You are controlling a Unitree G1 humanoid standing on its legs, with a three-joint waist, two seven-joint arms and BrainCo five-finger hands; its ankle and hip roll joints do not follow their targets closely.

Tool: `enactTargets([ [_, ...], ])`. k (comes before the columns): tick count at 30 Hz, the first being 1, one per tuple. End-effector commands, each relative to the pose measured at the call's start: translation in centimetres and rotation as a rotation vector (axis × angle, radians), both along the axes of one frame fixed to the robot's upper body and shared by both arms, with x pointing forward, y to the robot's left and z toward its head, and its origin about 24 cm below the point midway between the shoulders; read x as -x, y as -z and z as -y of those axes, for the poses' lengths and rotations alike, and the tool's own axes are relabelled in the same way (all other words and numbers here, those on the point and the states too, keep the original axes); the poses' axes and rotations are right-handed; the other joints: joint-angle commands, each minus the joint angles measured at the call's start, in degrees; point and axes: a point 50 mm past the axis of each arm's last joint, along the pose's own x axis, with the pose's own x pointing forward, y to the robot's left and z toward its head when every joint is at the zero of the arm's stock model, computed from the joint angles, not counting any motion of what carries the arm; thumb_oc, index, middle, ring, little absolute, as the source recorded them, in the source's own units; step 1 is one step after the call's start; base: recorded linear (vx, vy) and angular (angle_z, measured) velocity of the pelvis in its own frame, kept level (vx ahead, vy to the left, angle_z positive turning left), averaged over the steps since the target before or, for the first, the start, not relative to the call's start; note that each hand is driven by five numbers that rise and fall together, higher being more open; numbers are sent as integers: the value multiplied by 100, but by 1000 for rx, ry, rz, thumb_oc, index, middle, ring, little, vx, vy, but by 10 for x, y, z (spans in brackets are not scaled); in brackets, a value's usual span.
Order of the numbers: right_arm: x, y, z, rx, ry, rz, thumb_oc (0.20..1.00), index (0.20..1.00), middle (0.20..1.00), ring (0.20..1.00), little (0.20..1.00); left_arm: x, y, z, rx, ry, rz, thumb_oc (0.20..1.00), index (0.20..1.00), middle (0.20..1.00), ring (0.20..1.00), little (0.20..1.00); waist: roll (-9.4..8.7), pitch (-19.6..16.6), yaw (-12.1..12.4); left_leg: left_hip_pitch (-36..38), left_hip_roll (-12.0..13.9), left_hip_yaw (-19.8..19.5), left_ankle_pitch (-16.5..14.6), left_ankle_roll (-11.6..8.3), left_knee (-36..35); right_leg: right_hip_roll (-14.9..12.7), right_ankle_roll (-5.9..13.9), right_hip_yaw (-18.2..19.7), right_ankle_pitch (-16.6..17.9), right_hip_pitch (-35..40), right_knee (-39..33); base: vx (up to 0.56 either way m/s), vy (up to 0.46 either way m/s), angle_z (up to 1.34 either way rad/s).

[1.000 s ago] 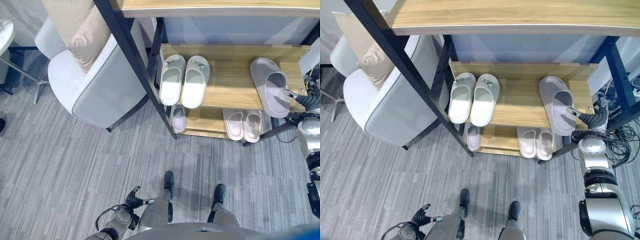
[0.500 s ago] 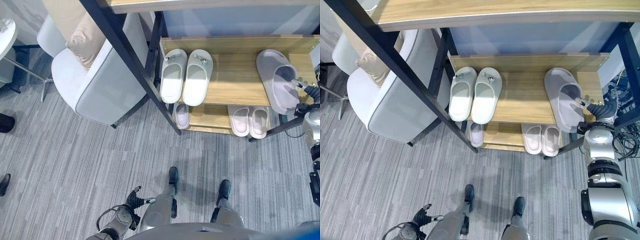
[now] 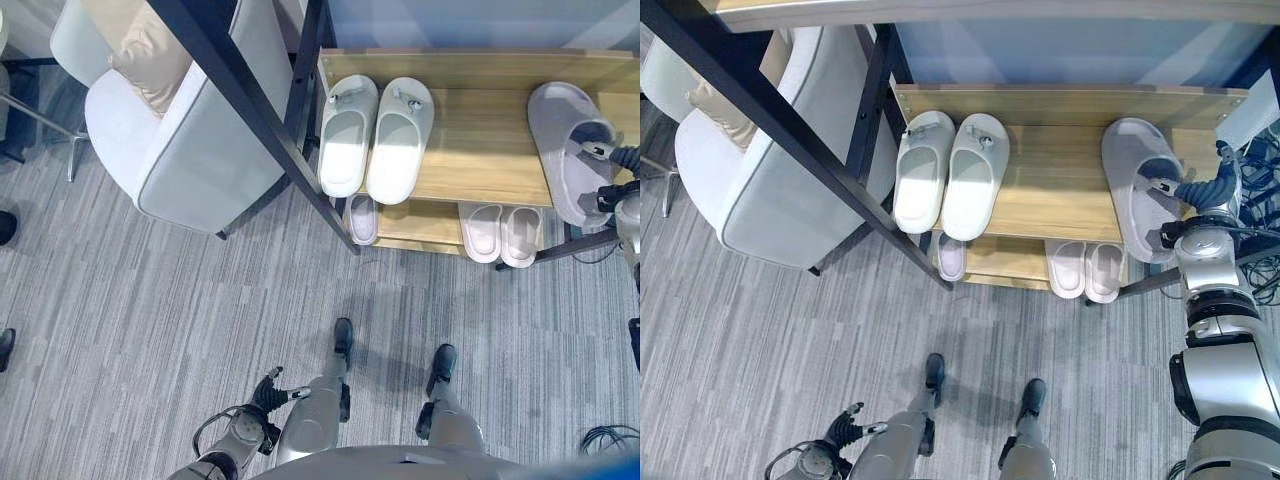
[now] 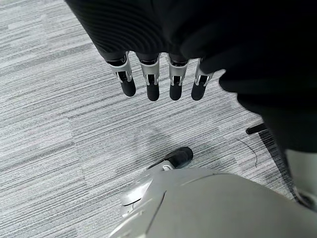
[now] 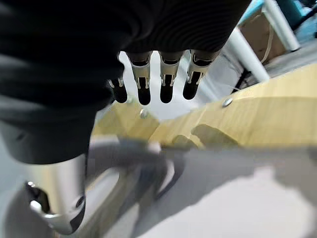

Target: Arrange the slippers neatly on the shoe rack.

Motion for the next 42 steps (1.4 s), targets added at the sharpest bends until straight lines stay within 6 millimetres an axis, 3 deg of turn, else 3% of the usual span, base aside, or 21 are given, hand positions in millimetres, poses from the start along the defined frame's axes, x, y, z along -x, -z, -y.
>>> enactTargets([
  [1, -2, -42, 3, 113, 9, 80, 1000, 1000, 1000, 1000, 1000, 10, 4, -7, -53, 44, -50, 1000, 1000, 1000, 1000, 1000, -182, -16, 147, 9, 141, -197, -373, -575, 39, -237, 423, 136, -546, 494, 36, 13, -18, 7],
  [2, -3, -43, 2, 125, 9, 69, 1000, 1000, 1000, 1000, 1000, 10, 4, -8, -54, 43, -50, 1000, 1000, 1000, 1000, 1000, -188, -9, 160, 11, 143, -198, -372, -575, 39, -235, 422, 134, -549, 502, 36, 11, -19, 4],
  [3, -4, -42, 2, 134, 6, 50, 304, 304, 304, 304, 304, 10, 4, -9, -55, 39, -51, 1000, 1000, 1000, 1000, 1000, -197, -7, 168, 12, 143, -205, -376, -575, 39, -232, 420, 141, -550, 503, 36, 0, 0, 0],
  [4, -5, -43, 1, 143, 1, 43, 200, 200, 200, 200, 200, 9, 3, -10, -58, 34, -47, 1000, 1000, 1000, 1000, 1000, -205, 1, 175, 11, 148, -209, -373, -580, 39, -235, 420, 132, -550, 504, 36, 0, 0, 0],
  [10, -5, -41, -5, 183, -5, 62, 200, 200, 200, 200, 200, 5, 2, -10, -64, 38, -38, 1000, 1000, 1000, 1000, 1000, -236, 66, 138, 33, 175, -193, -386, -572, 39, -221, 421, 135, -550, 516, 36, 0, 0, 0],
  [12, 0, -44, -1, 144, 2, 114, 200, 200, 200, 200, 200, 5, 2, -9, -59, 37, -36, 1000, 1000, 1000, 1000, 1000, -251, 72, 104, 43, 171, -197, -400, -563, 39, -227, 426, 128, -544, 523, 36, 0, 0, 0],
  [13, 6, -55, -3, 126, -18, 212, 200, 200, 200, 200, 200, 5, 2, -9, -60, 30, -39, 1000, 1000, 1000, 1000, 1000, -276, 88, 37, 67, 172, -183, -429, -553, 39, -238, 437, 122, -535, 539, 36, -35, 30, 2],
  [14, 10, -58, -11, 166, -63, 247, 200, 200, 200, 200, 200, 6, 2, -10, -55, 9, -41, 1000, 1000, 1000, 1000, 1000, -311, 91, -12, 105, 175, -166, -456, -535, 39, -240, 439, 149, -534, 564, 36, -27, 34, 2],
  [15, 5, -61, -33, 202, -156, 277, 200, 200, 200, 200, 200, -8, -1, -13, -46, -21, -27, 1000, 1000, 1000, 1000, 1000, -332, 107, -113, 166, 181, -145, -498, -536, 39, -235, 442, 174, -546, 595, 36, -19, 40, 1],
  [16, 7, -66, -30, 200, -143, 292, 200, 200, 200, 200, 200, -13, -4, -15, -52, -26, -11, 1000, 1000, 1000, 1000, 1000, -349, 61, -158, 175, 179, -146, -511, -520, 39, -238, 439, 193, -536, 583, 36, -2, 34, -4],
  [18, 12, -58, -32, 201, -149, 301, 200, 200, 200, 200, 200, -6, -1, -15, -47, -60, -25, 1000, 1000, 1000, 1000, 1000, -367, 16, -192, 221, 180, -143, -544, -501, 39, -247, 433, 205, -540, 617, 36, 1, 21, -5],
  [20, 29, -42, -53, 159, -302, 359, 200, 200, 200, 200, 200, -1, 1, -17, -27, -103, -43, 1000, 1000, 1000, 1000, 1000, -449, -29, -304, 401, 181, -123, -630, -438, 39, -256, 424, 225, -548, 778, 36, 10, 8, 2],
  [21, 35, -25, -60, 113, -368, 337, 200, 200, 200, 200, 200, -4, 0, -17, -16, -109, -34, 1000, 1000, 1000, 1000, 1000, -499, -22, -334, 503, 173, -125, -645, -413, 39, -264, 415, 219, -567, 881, 36, 0, 0, 0],
  [25, 69, -15, -84, 223, -480, 350, 200, 200, 200, 200, 200, -14, -8, -32, -29, -210, 35, 1000, 1000, 1000, 1000, 1000, -594, 15, -442, 747, 159, -111, -720, -309, 63, -294, 400, 249, -639, 1078, 113, -14, 0, -2],
  [27, 78, -1, -94, 177, -520, 345, 200, 200, 200, 200, 200, -15, -11, -40, -50, -241, 55, 1000, 1000, 1000, 1000, 1000, -669, 130, -450, 764, 167, -104, -926, -206, 479, -328, 375, 389, -757, 1102, 334, -69, 1, -6],
  [32, 88, 15, -116, 10, -667, 359, 200, 200, 200, 200, 200, -21, -17, -49, -51, -314, 97, 1000, 1000, 1000, 1000, 1000, -733, 619, -543, 407, 228, -140, -1263, -119, 1517, -347, 249, 690, -1120, 650, 1429, -146, -10, -27],
  [33, 94, 20, -122, -46, -706, 361, 200, 200, 200, 200, 200, -26, -20, -53, -45, -347, 129, 1000, 1000, 1000, 1000, 1000, -720, 730, -643, 45, 235, -214, -1406, -123, 1991, -323, 162, 810, -1330, 160, 2129, -172, 0, 9],
  [35, 95, 25, -123, -71, -719, 341, 200, 200, 200, 200, 200, -26, -21, -52, -34, -358, 140, 1000, 1000, 1000, 1000, 1000, -701, 746, -682, -157, 282, -257, -1514, -119, 2304, -309, 125, 860, -1490, -81, 2503, -82, -15, 15],
  [38, 87, 21, -129, -134, -758, 371, 200, 200, 200, 200, 200, -21, -21, -56, -14, -412, 159, 1000, 1000, 1000, 1000, 1000, -650, 851, -621, -772, 440, -336, -1887, -70, 3321, -253, -26, 1050, -1940, -774, 3584, -55, -51, -20],
  [40, 83, 7, -139, -174, -818, 439, 200, 200, 200, 200, 200, -16, -23, -57, 6, -462, 199, 1000, 1000, 1000, 1000, 1000, -627, 1044, -518, -1463, 639, -462, -2291, 0, 4467, -216, -223, 1094, -2487, -1545, 4829, -81, -114, -31],
  [42, 84, -14, -151, -144, -868, 520, 200, 200, 200, 200, 200, -28, -34, -60, 17, -509, 307, 1000, 1000, 1000, 1000, 1000, -557, 1168, -421, -2661, 713, -663, -3093, 74, 6222, -221, -339, 1178, -3271, -2651, 6316, -79, -118, -12],
])
